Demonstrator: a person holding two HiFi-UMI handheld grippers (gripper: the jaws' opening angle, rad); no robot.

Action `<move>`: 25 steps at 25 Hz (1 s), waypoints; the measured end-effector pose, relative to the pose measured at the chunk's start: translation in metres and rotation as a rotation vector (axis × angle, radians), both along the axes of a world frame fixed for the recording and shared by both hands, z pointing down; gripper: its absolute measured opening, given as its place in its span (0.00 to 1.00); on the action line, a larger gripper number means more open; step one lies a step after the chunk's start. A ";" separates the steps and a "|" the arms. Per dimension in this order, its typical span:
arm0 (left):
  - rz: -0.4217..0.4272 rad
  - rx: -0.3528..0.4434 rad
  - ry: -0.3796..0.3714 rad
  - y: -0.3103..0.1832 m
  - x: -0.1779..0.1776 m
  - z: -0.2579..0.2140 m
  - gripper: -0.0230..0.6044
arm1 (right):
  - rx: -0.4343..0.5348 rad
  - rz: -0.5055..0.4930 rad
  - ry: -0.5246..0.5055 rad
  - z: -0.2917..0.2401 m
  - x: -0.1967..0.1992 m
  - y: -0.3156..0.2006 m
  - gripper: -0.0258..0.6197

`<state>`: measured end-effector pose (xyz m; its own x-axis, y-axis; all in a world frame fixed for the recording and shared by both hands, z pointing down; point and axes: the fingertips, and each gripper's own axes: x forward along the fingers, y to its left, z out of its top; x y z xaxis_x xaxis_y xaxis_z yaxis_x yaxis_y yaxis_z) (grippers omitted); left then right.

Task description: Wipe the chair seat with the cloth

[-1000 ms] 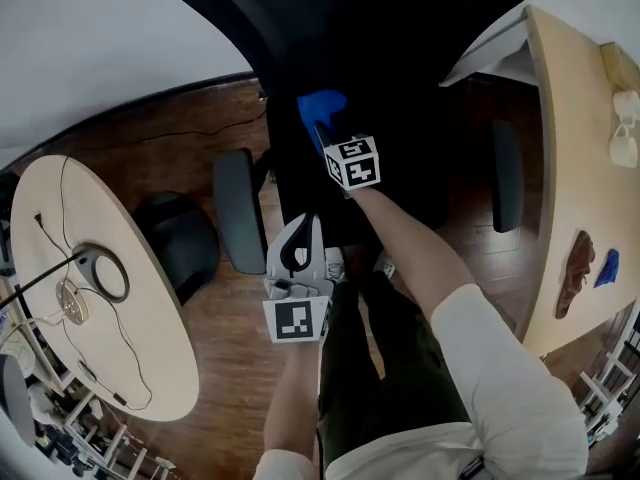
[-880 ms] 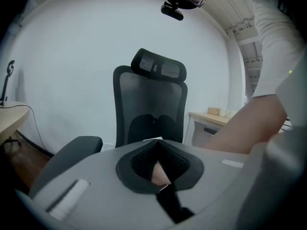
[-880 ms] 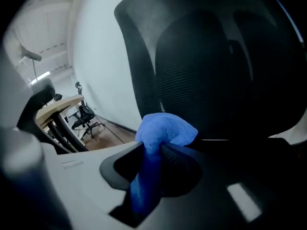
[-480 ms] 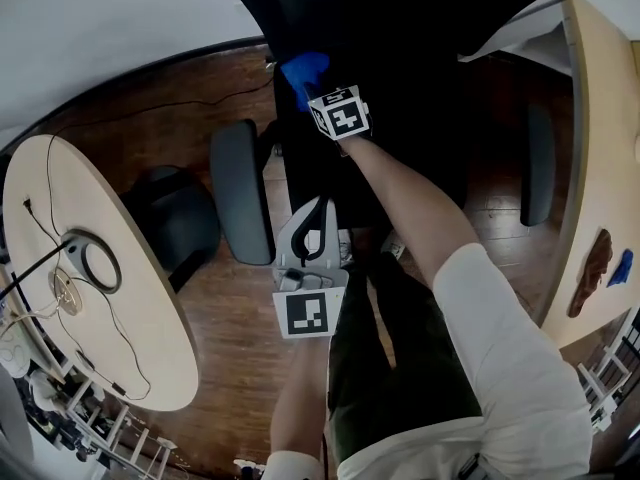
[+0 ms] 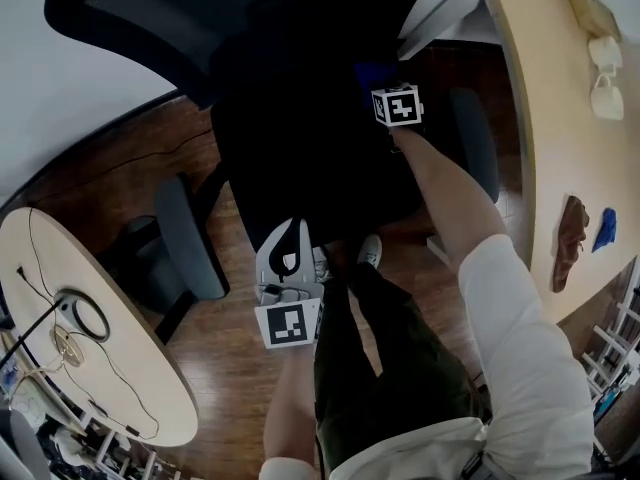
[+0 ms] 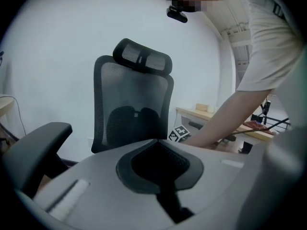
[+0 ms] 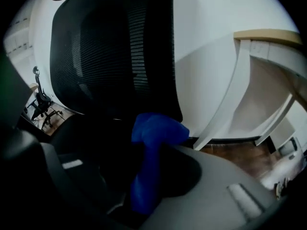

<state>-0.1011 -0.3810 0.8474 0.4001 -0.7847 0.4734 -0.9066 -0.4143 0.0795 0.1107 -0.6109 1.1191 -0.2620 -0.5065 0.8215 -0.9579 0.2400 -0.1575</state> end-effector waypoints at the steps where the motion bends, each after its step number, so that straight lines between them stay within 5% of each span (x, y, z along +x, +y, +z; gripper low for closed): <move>1: 0.007 -0.008 -0.016 -0.001 0.005 0.001 0.09 | 0.007 -0.003 -0.010 -0.002 0.000 0.001 0.19; 5: 0.027 -0.003 -0.026 0.001 0.020 0.000 0.09 | 0.029 -0.014 -0.151 -0.019 -0.042 0.012 0.19; 11: -0.027 0.009 -0.019 0.007 0.000 -0.024 0.09 | -0.013 -0.343 -0.396 -0.040 -0.271 0.106 0.19; 15: -0.064 -0.008 -0.029 0.016 -0.023 -0.027 0.09 | -0.084 -0.354 -0.438 -0.023 -0.361 0.134 0.19; 20: -0.080 -0.008 -0.041 0.031 -0.048 -0.018 0.09 | -0.106 -0.305 -0.346 0.010 -0.327 0.123 0.19; 25: -0.045 0.015 -0.009 0.022 -0.034 -0.018 0.09 | -0.055 -0.153 -0.138 0.017 -0.164 0.073 0.19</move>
